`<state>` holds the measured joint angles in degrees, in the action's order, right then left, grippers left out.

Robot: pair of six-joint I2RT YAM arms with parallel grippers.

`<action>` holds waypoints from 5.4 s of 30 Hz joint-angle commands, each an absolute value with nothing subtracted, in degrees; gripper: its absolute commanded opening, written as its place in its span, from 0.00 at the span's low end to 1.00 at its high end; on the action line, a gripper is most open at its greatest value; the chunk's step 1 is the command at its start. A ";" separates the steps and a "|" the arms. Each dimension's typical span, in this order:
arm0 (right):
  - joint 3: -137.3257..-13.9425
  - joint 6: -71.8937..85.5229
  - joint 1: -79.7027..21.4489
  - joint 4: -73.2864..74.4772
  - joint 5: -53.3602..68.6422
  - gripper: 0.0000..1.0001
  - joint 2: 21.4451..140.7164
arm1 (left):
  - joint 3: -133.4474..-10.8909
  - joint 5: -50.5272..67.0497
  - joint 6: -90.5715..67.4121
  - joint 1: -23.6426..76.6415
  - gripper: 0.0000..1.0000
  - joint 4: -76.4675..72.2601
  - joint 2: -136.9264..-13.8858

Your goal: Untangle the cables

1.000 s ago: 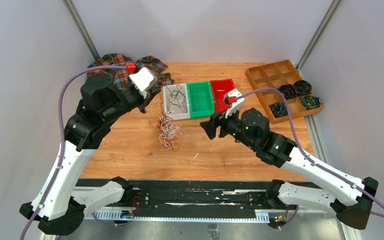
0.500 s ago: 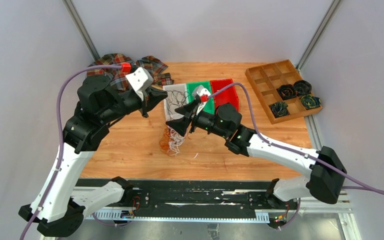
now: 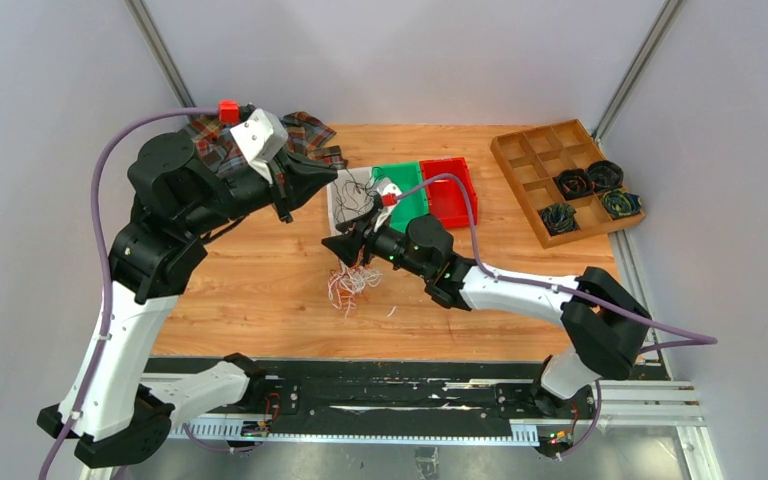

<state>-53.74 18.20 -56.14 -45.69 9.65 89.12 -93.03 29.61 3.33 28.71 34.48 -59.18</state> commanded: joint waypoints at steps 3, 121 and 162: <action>-48.68 16.31 -56.88 -44.94 2.09 0.47 88.16 | -95.38 31.47 0.18 28.92 0.00 32.28 -59.70; -36.80 20.46 -47.11 -15.34 -15.27 0.01 60.29 | -104.70 15.58 27.02 27.06 0.00 53.39 -53.39; -53.14 9.65 -59.79 -42.32 7.17 0.45 83.60 | -100.47 20.37 16.31 27.07 0.01 43.43 -54.47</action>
<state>-50.39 10.59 -59.20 -37.56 9.39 81.54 -100.82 19.53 18.06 27.44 45.60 -55.16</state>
